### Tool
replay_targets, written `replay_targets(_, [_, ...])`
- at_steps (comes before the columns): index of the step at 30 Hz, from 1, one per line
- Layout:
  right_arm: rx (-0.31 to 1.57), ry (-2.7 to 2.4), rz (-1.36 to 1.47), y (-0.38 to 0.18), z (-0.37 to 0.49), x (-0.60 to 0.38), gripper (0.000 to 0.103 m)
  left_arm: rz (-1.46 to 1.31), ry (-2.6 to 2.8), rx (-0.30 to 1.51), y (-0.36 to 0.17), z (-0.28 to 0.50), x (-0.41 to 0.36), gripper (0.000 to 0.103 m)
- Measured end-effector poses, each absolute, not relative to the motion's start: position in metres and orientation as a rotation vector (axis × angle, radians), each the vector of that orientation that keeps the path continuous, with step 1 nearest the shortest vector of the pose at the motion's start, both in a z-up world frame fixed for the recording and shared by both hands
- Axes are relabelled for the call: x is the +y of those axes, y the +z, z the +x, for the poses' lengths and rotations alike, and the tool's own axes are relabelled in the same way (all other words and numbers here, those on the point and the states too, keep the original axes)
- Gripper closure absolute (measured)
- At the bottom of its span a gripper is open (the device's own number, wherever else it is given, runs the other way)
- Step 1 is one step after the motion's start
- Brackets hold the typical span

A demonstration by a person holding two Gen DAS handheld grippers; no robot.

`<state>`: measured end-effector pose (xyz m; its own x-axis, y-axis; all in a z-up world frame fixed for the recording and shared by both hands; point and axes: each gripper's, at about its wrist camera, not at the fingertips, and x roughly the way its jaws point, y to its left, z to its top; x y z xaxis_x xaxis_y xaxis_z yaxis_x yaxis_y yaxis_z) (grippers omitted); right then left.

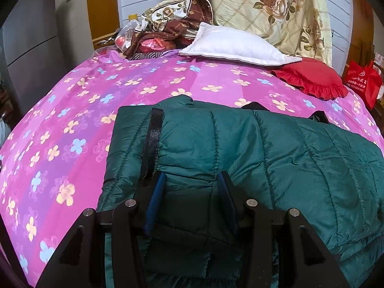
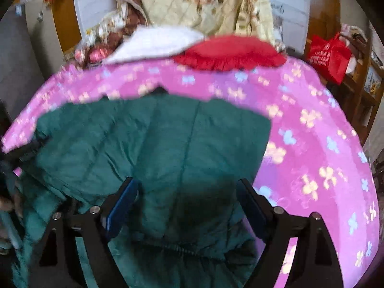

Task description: Fold large clothes

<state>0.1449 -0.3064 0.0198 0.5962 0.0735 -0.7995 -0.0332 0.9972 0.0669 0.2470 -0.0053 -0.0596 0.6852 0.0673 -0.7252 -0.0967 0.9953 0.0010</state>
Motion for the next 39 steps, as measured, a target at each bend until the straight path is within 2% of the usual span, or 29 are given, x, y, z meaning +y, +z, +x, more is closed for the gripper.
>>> replay_targets(4, [0.881,0.07,0.041,0.03,0.154,-0.302,0.016,-0.04,0.095,0.809,-0.06,0.247,-0.005,0.075])
replay_targets(11, [0.951,0.01,-0.018,-0.015,0.185,-0.284,0.014,-0.038,0.094,0.798,-0.061,0.248,-0.006,0.075])
replay_targets(16, [0.955,-0.012,-0.032,-0.019,0.187,-0.28,0.013,-0.04,0.095,0.792,-0.062,0.248,-0.006,0.075])
replay_targets(24, [0.93,-0.027,-0.048,0.01,0.165,-0.276,0.012,-0.122,0.027,0.787,-0.046,0.234,0.009,0.074])
replay_targets(30, [0.898,-0.018,-0.061,0.036,0.137,-0.275,0.012,-0.178,0.017,0.762,-0.017,0.202,0.031,0.07])
replay_targets(39, [0.88,-0.019,-0.049,0.06,0.1,-0.276,0.012,-0.17,0.021,0.795,-0.009,0.145,0.048,0.07])
